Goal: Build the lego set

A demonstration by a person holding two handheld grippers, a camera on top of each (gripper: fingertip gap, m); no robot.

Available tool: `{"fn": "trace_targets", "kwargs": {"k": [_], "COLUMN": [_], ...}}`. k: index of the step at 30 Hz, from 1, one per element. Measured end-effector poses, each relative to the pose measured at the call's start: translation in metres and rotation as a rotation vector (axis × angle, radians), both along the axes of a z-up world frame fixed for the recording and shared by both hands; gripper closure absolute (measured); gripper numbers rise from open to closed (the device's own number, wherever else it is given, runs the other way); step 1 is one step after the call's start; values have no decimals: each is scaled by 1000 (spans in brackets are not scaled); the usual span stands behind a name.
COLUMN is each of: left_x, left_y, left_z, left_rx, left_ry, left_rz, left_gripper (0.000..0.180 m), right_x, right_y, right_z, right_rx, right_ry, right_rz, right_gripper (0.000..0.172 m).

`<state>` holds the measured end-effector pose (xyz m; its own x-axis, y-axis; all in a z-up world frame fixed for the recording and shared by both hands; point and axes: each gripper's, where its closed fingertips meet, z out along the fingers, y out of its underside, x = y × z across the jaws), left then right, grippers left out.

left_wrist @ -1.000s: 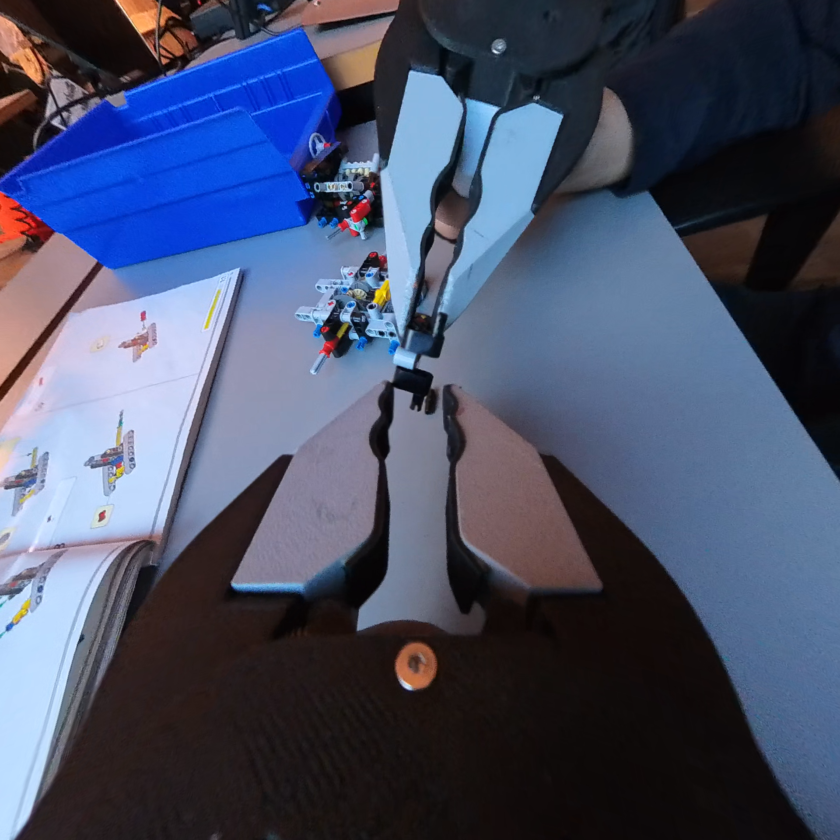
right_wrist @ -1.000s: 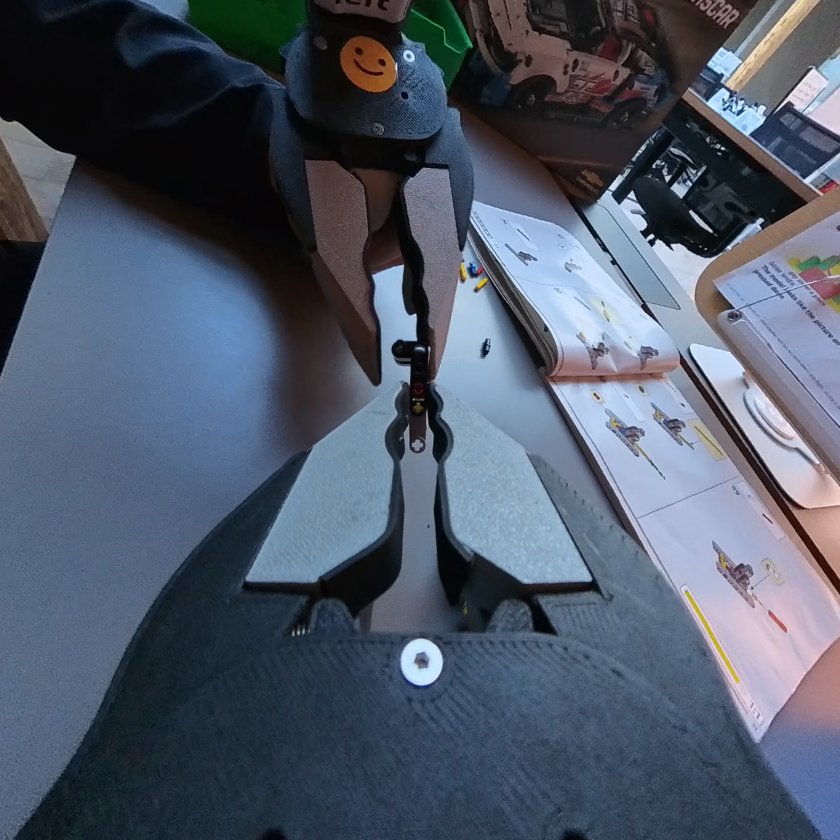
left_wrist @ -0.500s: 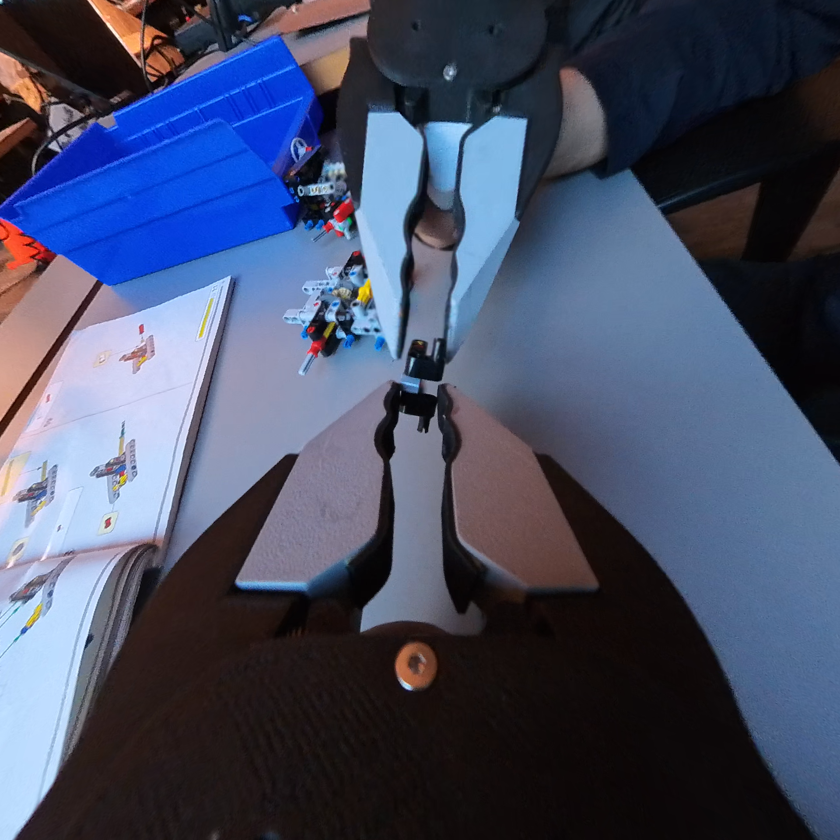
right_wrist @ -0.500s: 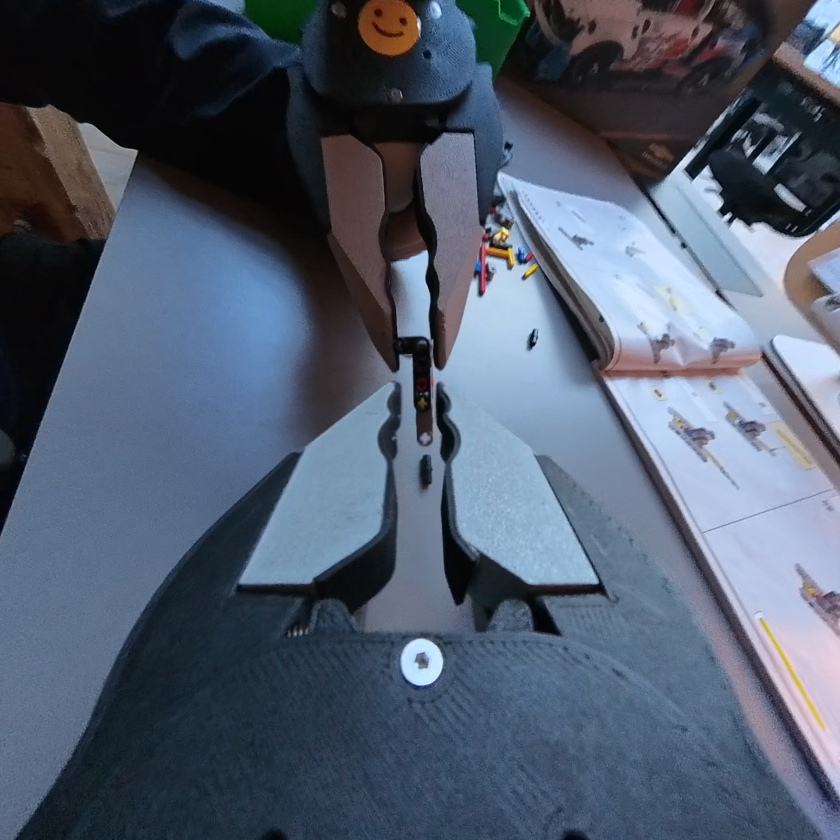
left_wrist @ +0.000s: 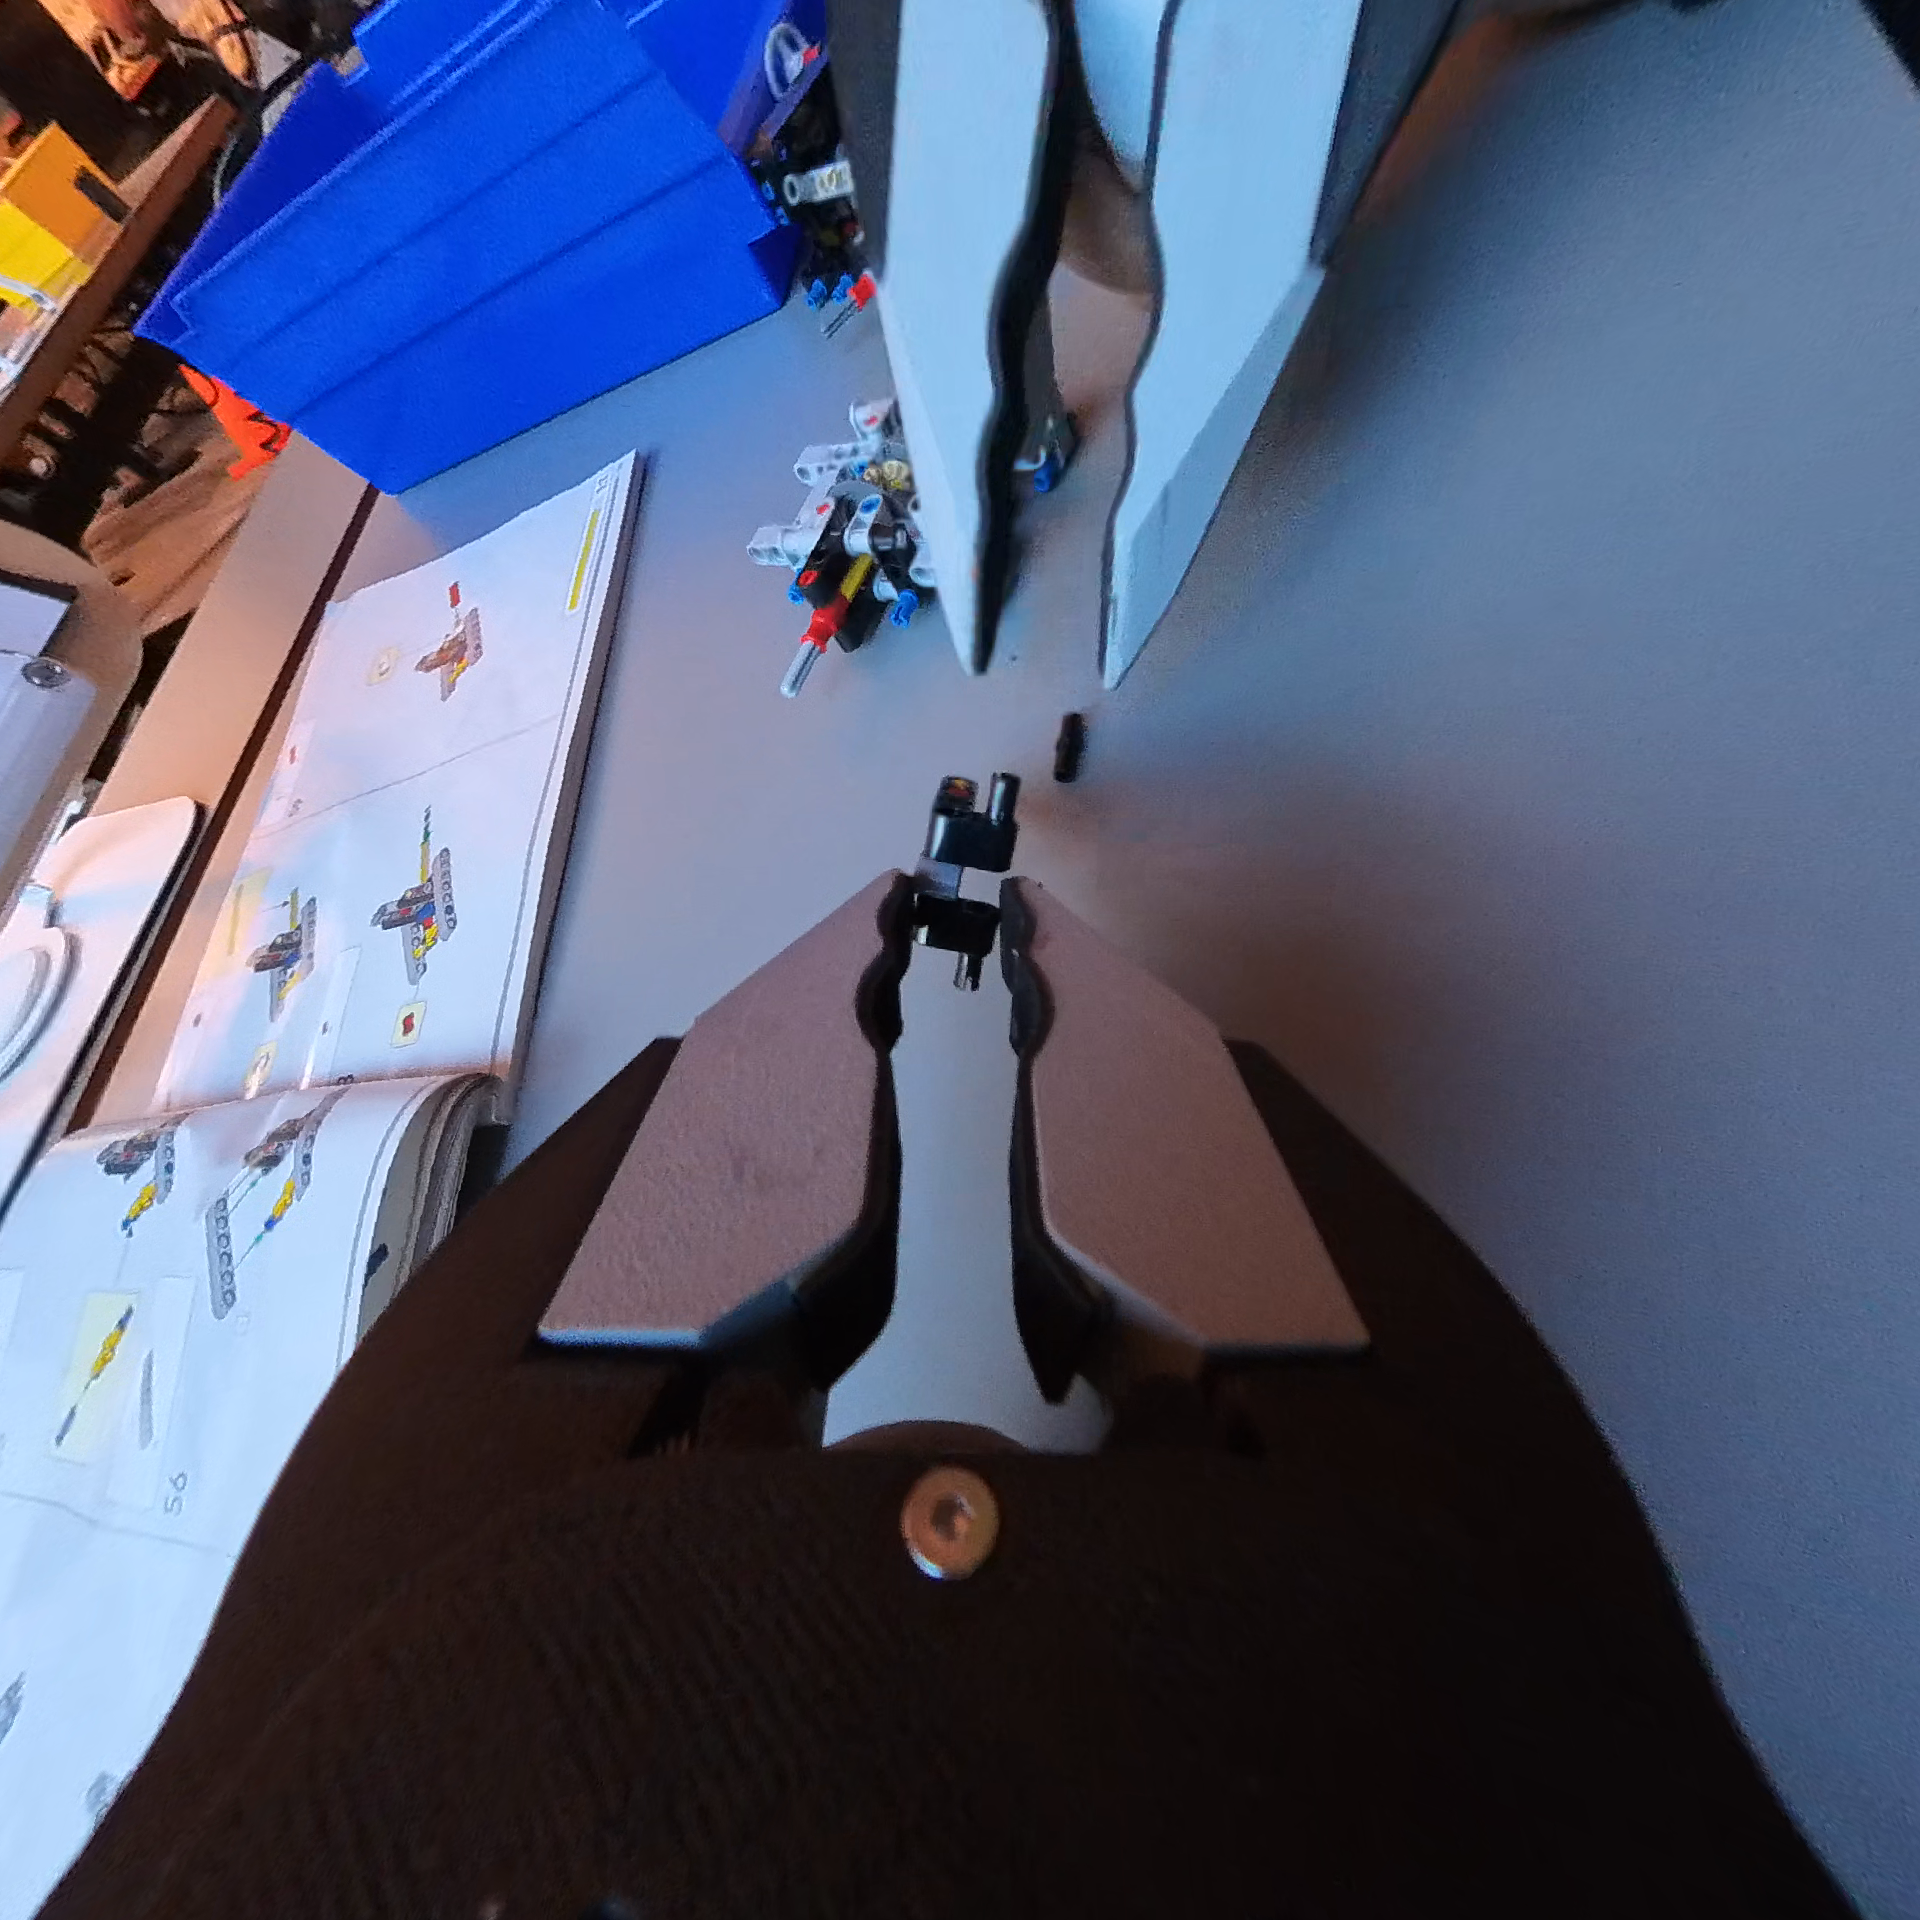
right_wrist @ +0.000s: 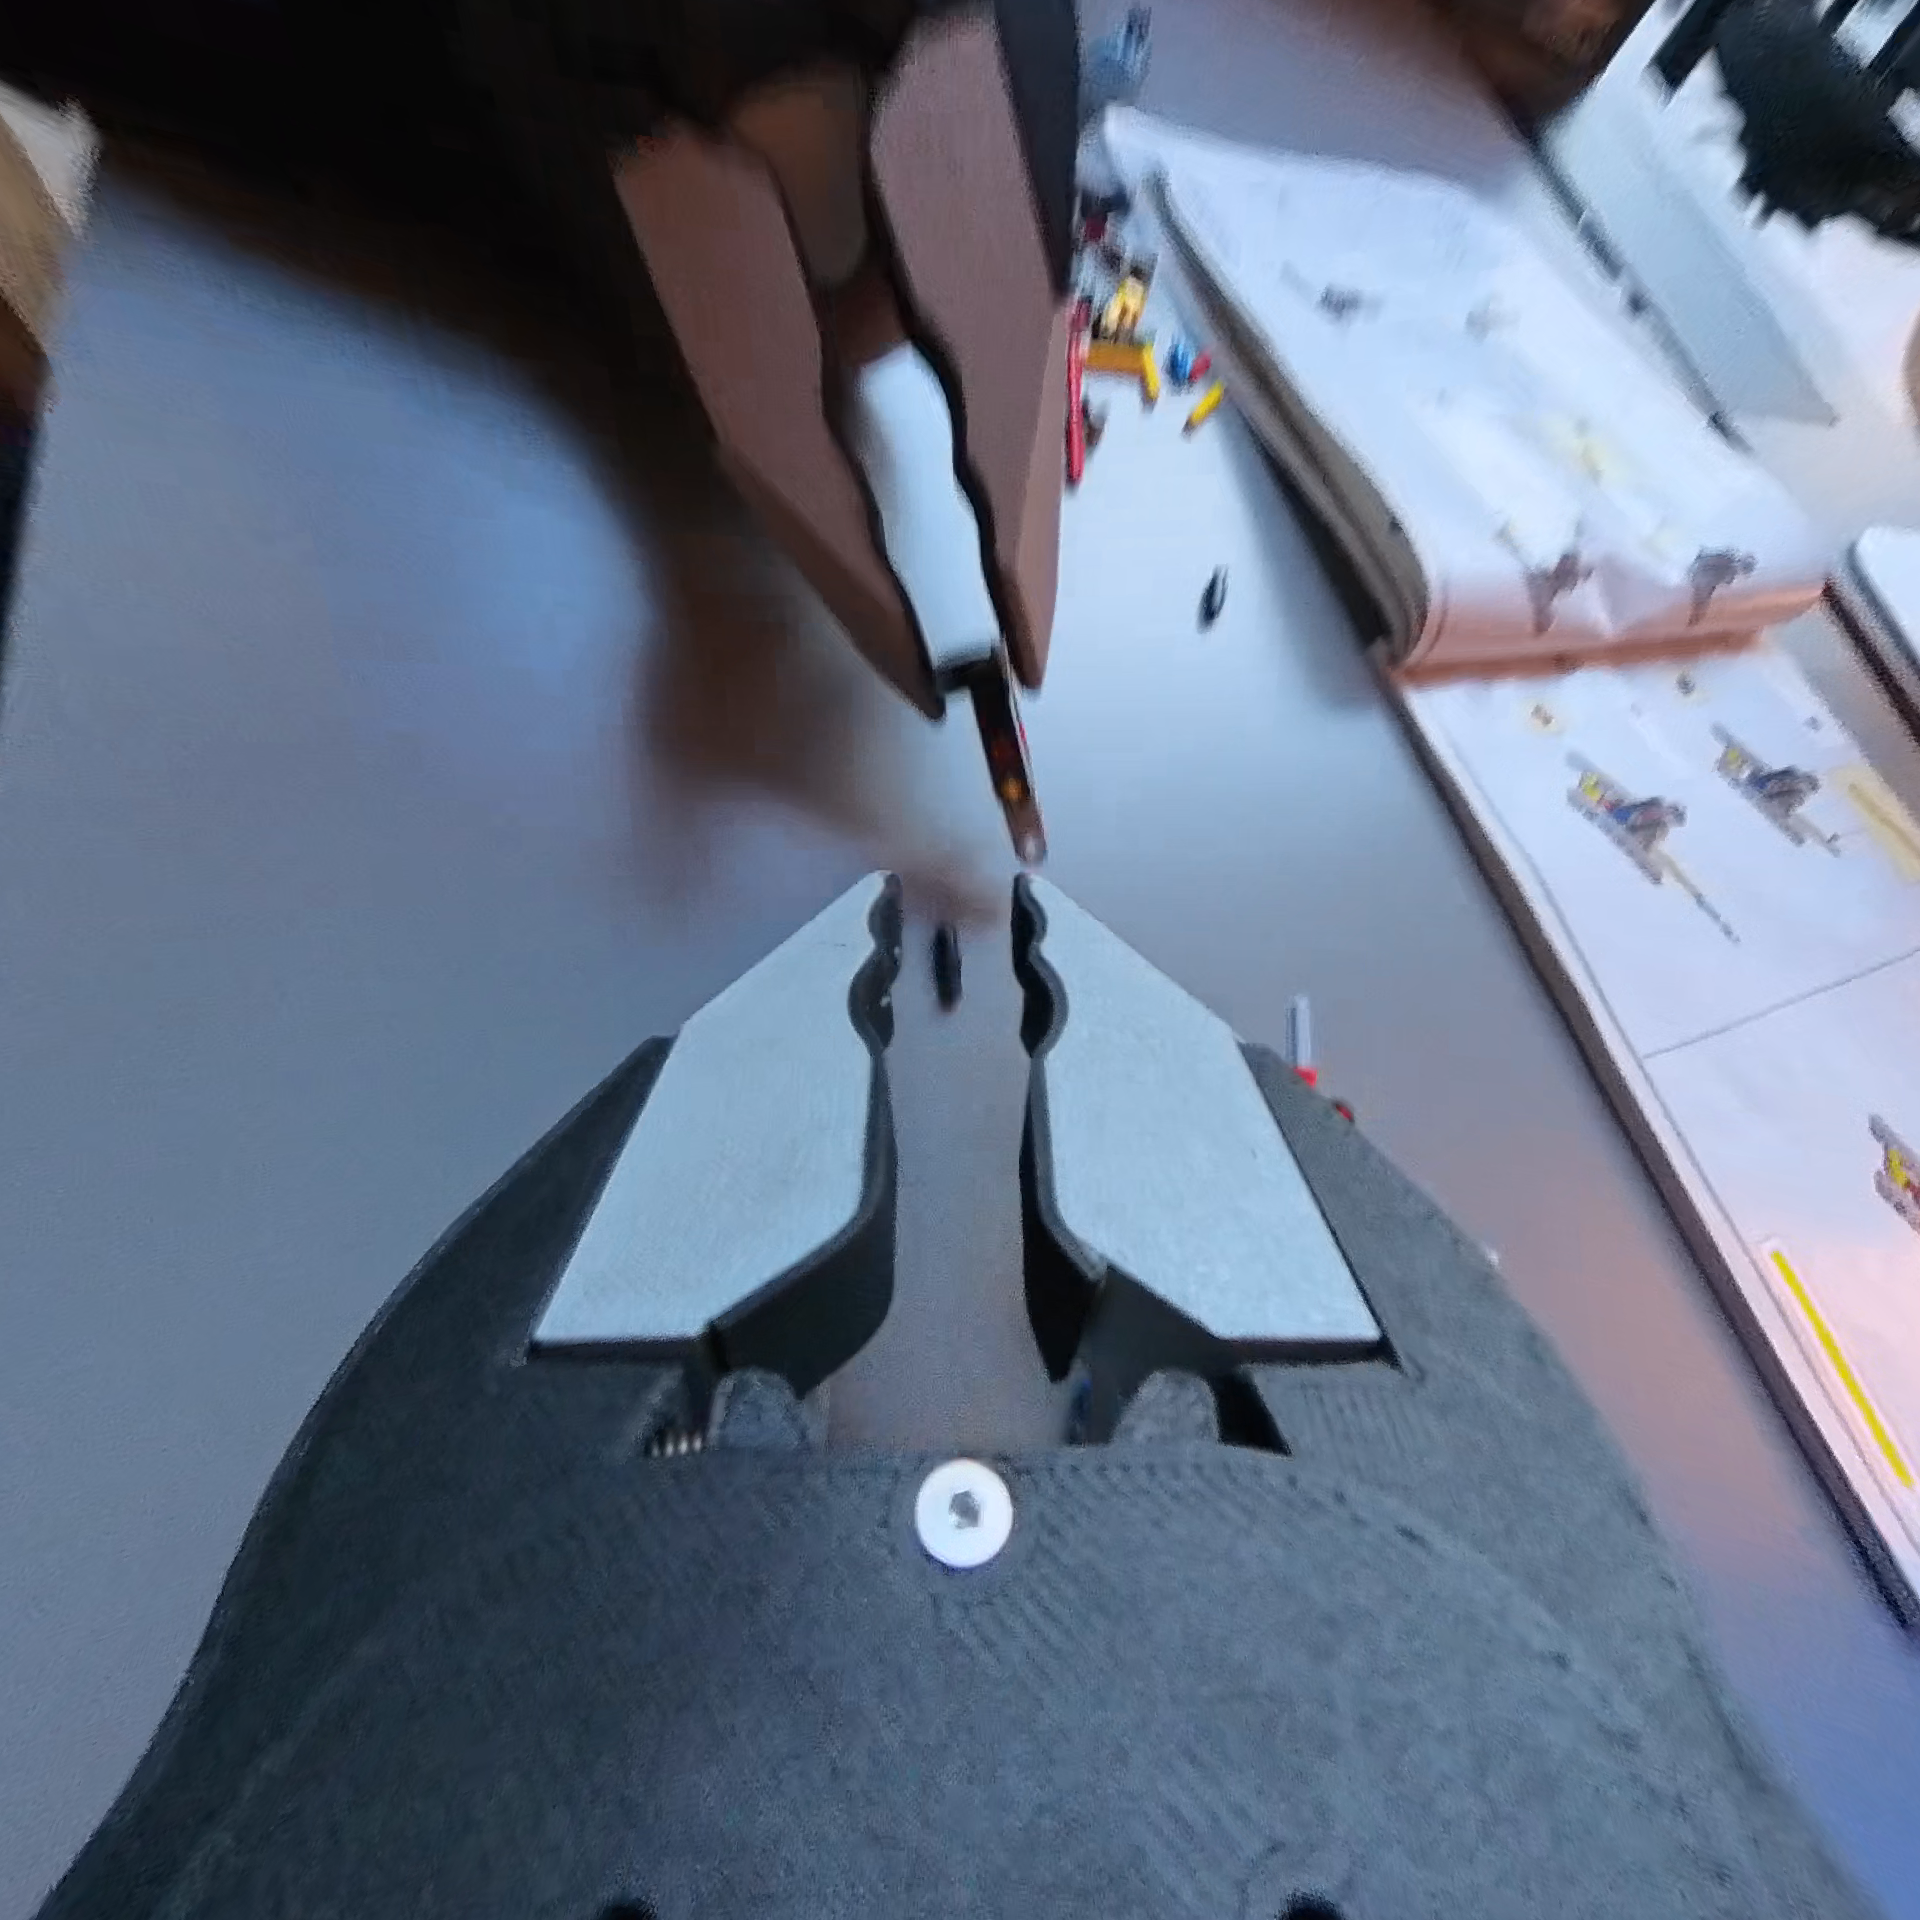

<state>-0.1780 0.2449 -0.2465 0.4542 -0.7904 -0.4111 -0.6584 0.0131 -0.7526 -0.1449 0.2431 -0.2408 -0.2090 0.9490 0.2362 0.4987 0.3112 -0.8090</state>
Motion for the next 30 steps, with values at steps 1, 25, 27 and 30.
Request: {"fn": "trace_targets", "kwargs": {"k": [1,25,27,30], "left_x": [3,29,28,28], "left_y": [0,-11,-10,-8], "left_z": [-1,-5,-7,-8], "left_rx": [-3,-67,-61,-56], "left_ry": [7,-5,12,25], "left_rz": [-1,-38,-29,-9], "left_gripper": [167,167,167,167], "right_x": [-4,-12,-12,-13], "right_y": [-3,-15,-15,-13], "right_z": [8,0,-1,-2], "right_rx": [-10,127,96,69], "right_ry": [44,29,18,11], "right_rz": [2,51,43,26], "right_gripper": [151,160,160,160]}}
